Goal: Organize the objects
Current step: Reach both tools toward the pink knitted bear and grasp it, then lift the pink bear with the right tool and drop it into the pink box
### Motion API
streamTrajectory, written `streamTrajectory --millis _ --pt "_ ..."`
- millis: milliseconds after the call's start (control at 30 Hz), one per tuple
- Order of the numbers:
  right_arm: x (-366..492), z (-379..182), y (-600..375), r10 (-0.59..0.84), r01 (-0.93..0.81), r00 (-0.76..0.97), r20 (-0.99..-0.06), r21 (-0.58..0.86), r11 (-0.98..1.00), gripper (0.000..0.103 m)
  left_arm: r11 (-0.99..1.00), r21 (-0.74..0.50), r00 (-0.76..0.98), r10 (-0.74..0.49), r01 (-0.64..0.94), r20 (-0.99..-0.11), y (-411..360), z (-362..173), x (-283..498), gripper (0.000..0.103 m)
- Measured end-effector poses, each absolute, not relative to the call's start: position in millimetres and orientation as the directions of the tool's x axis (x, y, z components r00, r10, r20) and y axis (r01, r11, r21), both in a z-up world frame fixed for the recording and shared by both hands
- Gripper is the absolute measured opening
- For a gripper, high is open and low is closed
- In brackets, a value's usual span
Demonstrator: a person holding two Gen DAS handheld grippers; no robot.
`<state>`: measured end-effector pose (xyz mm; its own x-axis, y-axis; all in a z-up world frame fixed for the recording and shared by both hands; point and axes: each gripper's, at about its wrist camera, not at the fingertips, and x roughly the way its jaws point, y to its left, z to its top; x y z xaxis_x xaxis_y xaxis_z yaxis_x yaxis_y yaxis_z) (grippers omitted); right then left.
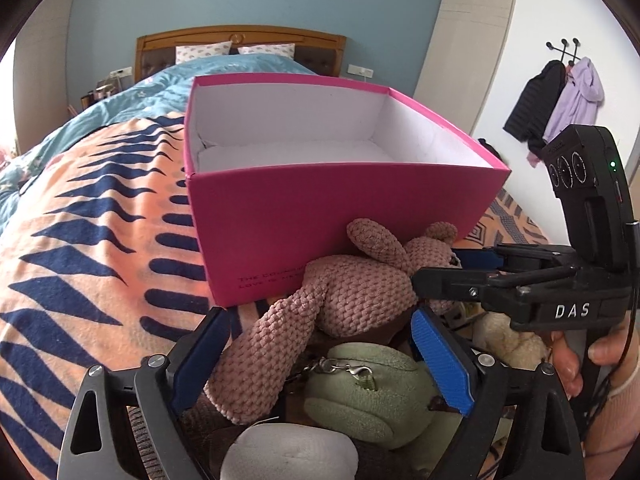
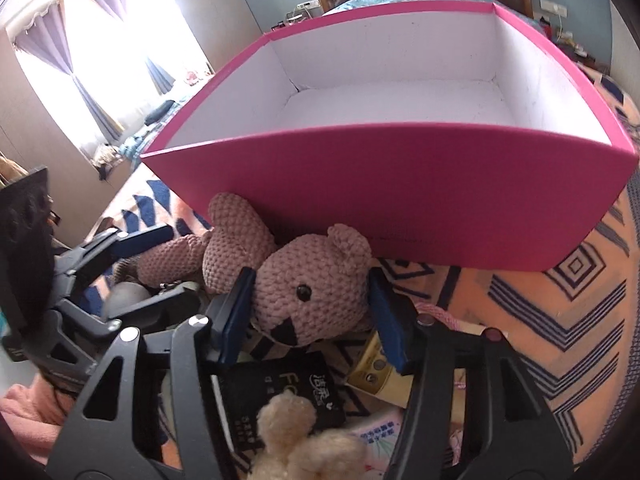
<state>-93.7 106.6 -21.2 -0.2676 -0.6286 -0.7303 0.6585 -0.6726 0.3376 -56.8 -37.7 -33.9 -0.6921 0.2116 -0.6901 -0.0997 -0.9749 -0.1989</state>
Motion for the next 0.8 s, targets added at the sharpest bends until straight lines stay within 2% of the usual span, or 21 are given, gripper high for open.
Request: streamTrajectory --millis 400,433,467,567,667,800 --pt "-81.5 21.4 143.0 -0.708 0.663 -0.309 -0.635 0.390 -0.639 0.056 -0.952 -0.205 -0.702 0.305 -0.226 -0.643 -25.7 -7.1 -43.4 0.093" --pt "-79.1 27.8 145.0 -0.711 0.667 -0.318 -0.627 0.385 -0.638 0.056 -0.951 -0.203 -0.705 0.309 -0.233 -0.638 -24.9 -3.9 -42.4 0.088" --pt "-77.3 32.0 145.7 -0.715 0.670 -0.323 -0.620 0.385 -0.635 0.056 -0.950 -0.200 -0.708 0.312 -0.240 -0.634 -23.2 0.6 -42.1 0.076" --pt "-72.5 47.2 147.4 -0.737 0.682 -0.333 -0.589 0.389 -0.619 0.056 -0.942 -0.214 -0.710 0.335 -0.258 -0.620 -22.4 10.7 -42.8 0.061" --pt "-72.1 62.1 142.8 -0.746 0.698 -0.356 -0.563 0.371 -0.613 0.056 -0.938 -0.216 -0.721 0.346 -0.270 -0.600 -21.8 25.0 -44.4 0.053" --pt "-80.2 84.4 136.8 -0.760 0.718 -0.374 -0.532 0.352 -0.600 0.056 -0.947 -0.181 -0.749 0.321 -0.266 -0.579 -22.8 48.9 -53.6 0.053"
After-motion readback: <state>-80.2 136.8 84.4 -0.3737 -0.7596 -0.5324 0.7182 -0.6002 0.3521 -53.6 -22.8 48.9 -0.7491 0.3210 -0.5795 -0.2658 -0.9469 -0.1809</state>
